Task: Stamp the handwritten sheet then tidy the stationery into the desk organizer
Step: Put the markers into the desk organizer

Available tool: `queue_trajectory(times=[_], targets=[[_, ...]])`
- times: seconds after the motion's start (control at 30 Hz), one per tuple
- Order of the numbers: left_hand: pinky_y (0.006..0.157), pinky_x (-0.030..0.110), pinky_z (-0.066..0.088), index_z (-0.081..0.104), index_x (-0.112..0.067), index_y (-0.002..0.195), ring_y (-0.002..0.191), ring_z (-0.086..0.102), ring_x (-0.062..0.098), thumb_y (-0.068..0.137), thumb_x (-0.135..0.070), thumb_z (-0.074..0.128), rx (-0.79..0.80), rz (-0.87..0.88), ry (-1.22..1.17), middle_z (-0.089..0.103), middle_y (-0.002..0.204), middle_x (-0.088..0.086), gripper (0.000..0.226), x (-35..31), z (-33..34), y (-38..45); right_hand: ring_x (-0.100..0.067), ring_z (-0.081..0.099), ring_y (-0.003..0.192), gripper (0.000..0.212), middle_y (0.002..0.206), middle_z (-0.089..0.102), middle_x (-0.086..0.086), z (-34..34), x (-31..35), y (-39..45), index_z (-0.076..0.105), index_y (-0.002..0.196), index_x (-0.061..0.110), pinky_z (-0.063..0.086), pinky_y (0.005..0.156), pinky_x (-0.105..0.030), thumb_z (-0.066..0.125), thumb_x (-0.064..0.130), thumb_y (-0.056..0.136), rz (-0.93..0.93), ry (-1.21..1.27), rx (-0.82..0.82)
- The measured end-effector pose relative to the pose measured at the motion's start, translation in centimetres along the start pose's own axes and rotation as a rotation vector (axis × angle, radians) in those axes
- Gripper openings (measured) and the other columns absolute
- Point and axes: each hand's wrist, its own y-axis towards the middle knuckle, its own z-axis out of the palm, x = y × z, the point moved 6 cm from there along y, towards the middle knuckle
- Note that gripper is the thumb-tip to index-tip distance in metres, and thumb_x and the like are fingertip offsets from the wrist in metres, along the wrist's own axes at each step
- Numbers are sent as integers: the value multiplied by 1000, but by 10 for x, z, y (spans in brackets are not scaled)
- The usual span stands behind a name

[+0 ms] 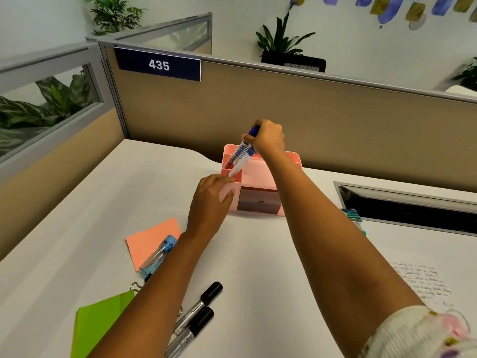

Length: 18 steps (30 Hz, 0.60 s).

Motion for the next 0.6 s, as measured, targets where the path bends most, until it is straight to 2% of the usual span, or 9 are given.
queue_trajectory(times=[0.17,0.27,0.5,0.6], targets=[[99,38,46,57,-12,124,121,51,25,86,-21,62,1,-4,-10,56,131,11,39,1,0,0,-31,59,112,42,127,56,-14,15,3,1,54,123,14,53,93,-40,68,13,83,26,-58,194],[99,35,45,56,-12,125,123,50,25,86,-21,60,1,-9,-6,56,132,10,39,0,-1,0,-28,57,113,49,129,54,-12,16,8,0,52,129,17,50,95,-32,67,12,83,-31,-217,241],[98,32,45,57,-11,124,122,50,24,87,-19,60,1,0,1,57,131,10,38,-2,-2,-1,-25,64,101,25,108,67,-9,-5,25,1,71,102,12,51,84,-27,71,6,78,-103,-206,107],[98,32,45,58,-12,123,122,51,24,87,-19,59,-5,-4,5,57,131,9,37,0,-1,1,-21,62,92,23,101,67,-6,-36,42,-2,72,101,14,45,77,-23,71,8,78,-166,-116,-27]])
